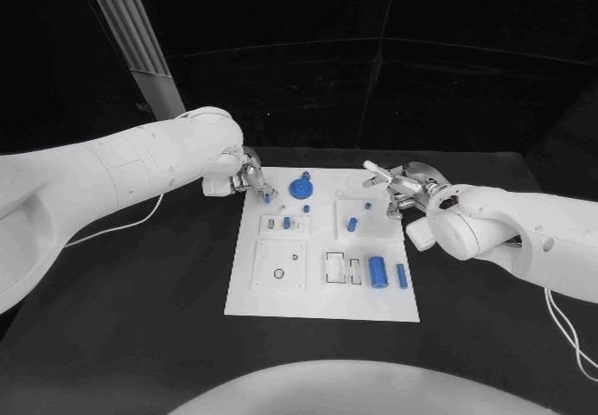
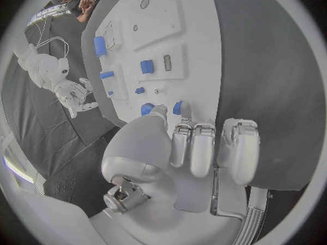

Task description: Assemble the parts on the task board

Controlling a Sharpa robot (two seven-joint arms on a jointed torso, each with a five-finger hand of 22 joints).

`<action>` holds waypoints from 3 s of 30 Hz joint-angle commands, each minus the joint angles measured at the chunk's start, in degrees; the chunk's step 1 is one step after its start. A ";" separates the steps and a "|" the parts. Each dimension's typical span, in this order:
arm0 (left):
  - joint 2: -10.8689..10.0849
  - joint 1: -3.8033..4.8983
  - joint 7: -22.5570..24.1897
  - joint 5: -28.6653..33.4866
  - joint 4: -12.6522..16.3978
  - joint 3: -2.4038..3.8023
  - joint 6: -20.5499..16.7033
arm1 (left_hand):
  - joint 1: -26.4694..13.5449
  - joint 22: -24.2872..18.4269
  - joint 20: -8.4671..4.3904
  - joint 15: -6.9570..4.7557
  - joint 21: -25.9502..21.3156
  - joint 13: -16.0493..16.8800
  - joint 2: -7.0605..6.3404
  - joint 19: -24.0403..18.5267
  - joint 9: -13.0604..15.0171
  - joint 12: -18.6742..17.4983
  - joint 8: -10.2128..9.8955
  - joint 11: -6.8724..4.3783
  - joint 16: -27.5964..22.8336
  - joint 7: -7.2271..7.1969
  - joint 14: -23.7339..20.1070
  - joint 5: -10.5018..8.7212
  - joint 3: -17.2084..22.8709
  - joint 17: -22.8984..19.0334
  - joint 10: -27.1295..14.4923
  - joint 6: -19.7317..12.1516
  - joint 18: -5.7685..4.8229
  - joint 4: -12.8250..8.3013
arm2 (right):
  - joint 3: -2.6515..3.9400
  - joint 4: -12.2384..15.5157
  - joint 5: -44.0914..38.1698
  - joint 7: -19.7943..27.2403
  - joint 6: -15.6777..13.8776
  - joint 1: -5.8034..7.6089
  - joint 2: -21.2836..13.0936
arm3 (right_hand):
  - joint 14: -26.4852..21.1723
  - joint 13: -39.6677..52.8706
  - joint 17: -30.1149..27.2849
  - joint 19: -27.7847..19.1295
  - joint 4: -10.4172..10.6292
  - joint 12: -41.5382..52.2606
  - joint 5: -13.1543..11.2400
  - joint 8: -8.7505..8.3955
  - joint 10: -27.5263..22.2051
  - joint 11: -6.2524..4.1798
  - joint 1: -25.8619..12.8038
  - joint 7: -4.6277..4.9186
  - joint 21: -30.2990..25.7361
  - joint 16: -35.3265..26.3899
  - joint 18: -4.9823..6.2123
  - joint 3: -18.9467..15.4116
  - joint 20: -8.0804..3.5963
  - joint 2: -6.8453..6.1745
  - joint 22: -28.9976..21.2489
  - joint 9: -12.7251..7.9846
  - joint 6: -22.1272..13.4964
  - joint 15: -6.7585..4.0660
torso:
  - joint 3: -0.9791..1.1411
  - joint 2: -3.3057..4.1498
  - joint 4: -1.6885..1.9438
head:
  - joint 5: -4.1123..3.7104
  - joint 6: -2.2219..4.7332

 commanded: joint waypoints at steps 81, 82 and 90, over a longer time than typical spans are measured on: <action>1.27 -0.44 3.11 -0.07 -2.23 0.03 -0.12 | 12.62 15.09 -0.63 -0.62 0.23 14.98 -5.09 6.16 -0.12 0.14 0.56 0.09 0.17 0.59 5.94 6.52 23.76 15.09 5.97 0.47 -0.38 -0.35 | 0.03 0.03 -0.69 -0.60 -0.02 0.08 -0.01 | 2.37 12.16 10.73 0.36 0.01 0.14 0.28 0.50 3.01 -0.30 0.47 -0.10 0.00 0.24 0.31 -0.21 -0.07 1.06 5.42 -0.09 -0.42 -0.41 | 0.00 -0.05 0.06 | -0.34 -0.20; 1.24 -0.44 3.21 -0.07 -2.21 0.03 -0.19 | 12.54 15.09 -0.62 -0.61 0.23 14.98 -5.25 6.16 -0.10 0.14 0.58 0.10 0.17 0.62 5.94 6.48 24.02 15.09 5.97 0.46 -0.38 -0.36 | 0.03 0.03 -0.69 -0.62 -0.01 0.08 -0.02 | 2.37 12.16 10.73 0.36 0.01 0.14 0.28 0.50 3.01 -0.30 0.47 -0.10 0.00 0.24 0.31 -0.21 -0.07 1.07 5.42 -0.09 -0.42 -0.41 | 0.00 -0.05 0.07 | -0.35 -0.21; -0.03 -0.42 5.90 -0.07 -0.88 0.03 -2.92 | 10.16 15.09 -0.43 -0.48 0.23 14.98 -6.49 6.16 0.21 0.14 1.03 0.29 0.17 0.53 5.94 5.97 26.62 15.09 5.97 0.63 -0.38 -0.17 | 0.03 0.02 -0.71 -0.81 0.04 0.08 -0.13 | 2.36 12.15 10.73 0.35 0.01 0.13 0.28 0.50 3.00 -0.30 0.49 -0.10 -0.01 0.24 0.32 -0.20 -0.07 1.09 5.42 -0.09 -0.43 -0.41 | 0.00 -0.04 0.08 | -0.43 -0.22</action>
